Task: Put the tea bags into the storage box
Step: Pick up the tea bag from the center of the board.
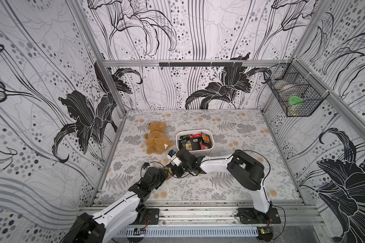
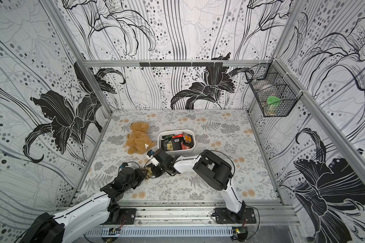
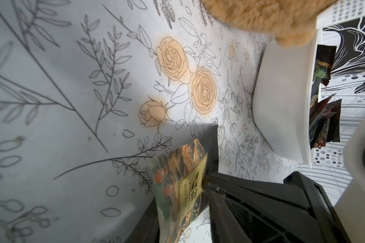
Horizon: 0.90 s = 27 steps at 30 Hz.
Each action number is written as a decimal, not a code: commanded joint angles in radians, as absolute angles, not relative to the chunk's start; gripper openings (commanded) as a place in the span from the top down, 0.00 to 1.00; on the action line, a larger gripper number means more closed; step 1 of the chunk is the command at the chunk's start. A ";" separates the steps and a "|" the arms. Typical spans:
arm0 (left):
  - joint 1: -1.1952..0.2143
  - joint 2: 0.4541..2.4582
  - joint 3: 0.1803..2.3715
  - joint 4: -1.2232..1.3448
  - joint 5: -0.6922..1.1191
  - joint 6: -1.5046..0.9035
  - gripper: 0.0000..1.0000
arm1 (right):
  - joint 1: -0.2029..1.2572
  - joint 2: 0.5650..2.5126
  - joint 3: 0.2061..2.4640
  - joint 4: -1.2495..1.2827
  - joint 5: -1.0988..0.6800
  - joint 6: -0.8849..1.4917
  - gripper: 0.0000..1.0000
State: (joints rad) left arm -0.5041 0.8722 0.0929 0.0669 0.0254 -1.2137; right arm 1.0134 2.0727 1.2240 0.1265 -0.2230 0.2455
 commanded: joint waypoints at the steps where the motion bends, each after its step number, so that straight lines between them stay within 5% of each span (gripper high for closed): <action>1: -0.509 0.897 0.060 0.117 0.073 -1.229 0.64 | 1.016 2.104 1.216 0.046 -0.182 0.256 1.00; 11: -0.512 0.885 0.089 0.077 0.073 -1.222 0.93 | 1.016 1.988 1.087 0.200 -0.171 0.261 1.00; 17: -0.511 0.822 0.157 -0.081 0.034 -1.168 1.00 | 1.006 1.722 0.840 0.364 0.190 0.277 1.00; 27: -0.520 0.712 0.387 -0.342 -0.043 -1.023 1.00 | 0.680 1.336 0.475 0.463 0.380 0.531 0.61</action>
State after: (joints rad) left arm -0.5114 0.7330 0.3088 -0.2668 0.0021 -1.1038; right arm 0.7399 1.3804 0.5423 0.4427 0.3107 0.4145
